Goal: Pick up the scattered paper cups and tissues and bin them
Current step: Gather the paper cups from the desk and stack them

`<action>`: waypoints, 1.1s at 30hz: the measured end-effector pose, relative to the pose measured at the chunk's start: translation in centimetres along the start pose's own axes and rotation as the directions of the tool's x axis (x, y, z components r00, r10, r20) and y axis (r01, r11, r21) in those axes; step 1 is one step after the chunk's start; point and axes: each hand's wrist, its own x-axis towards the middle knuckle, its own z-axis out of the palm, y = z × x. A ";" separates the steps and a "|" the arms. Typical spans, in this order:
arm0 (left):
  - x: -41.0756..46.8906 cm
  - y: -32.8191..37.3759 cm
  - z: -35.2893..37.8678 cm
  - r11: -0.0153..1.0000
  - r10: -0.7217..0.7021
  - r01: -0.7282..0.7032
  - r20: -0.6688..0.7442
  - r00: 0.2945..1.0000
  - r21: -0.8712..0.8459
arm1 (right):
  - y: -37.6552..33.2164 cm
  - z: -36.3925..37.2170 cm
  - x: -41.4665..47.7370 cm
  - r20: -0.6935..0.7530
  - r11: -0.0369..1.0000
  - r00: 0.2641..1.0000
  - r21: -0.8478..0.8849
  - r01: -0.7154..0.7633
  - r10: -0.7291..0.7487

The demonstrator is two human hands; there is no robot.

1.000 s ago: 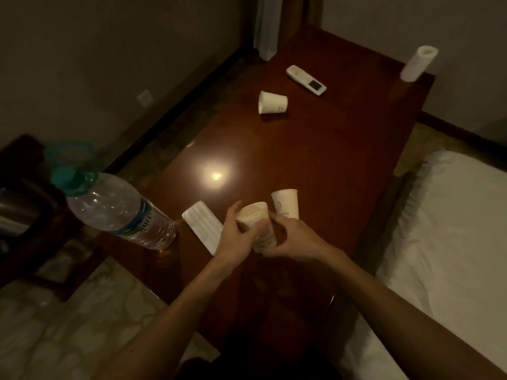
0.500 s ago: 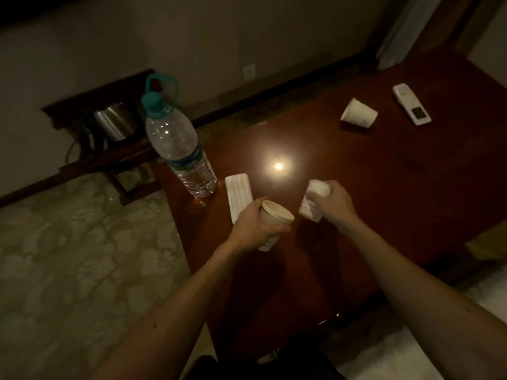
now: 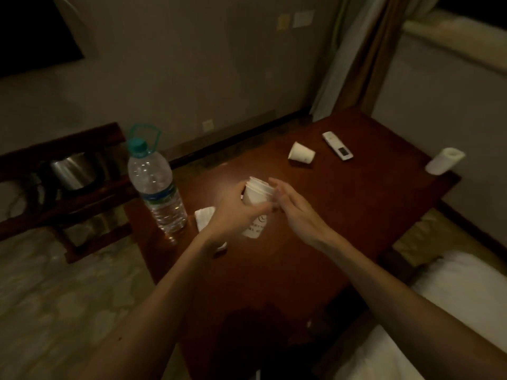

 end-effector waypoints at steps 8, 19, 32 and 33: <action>3.8 1.6 4.2 0.999 -0.018 0.013 0.095 0.995 0.050 | 2.3 -4.9 -0.8 0.018 0.991 0.996 -0.099 -0.091 0.093; 15.3 -0.4 10.6 0.977 -0.200 0.184 -0.169 0.965 -0.106 | 9.8 -18.2 19.0 -0.056 0.947 0.993 -0.299 -0.113 0.101; 21.6 -2.1 13.1 0.917 -0.398 0.384 -0.313 0.862 -0.107 | 18.2 -21.9 35.4 0.255 0.565 0.928 -0.823 0.061 0.272; 21.5 -2.4 13.0 0.910 -0.415 0.395 -0.311 0.855 -0.126 | 18.7 -21.8 35.4 0.239 0.562 0.932 -0.826 0.049 0.271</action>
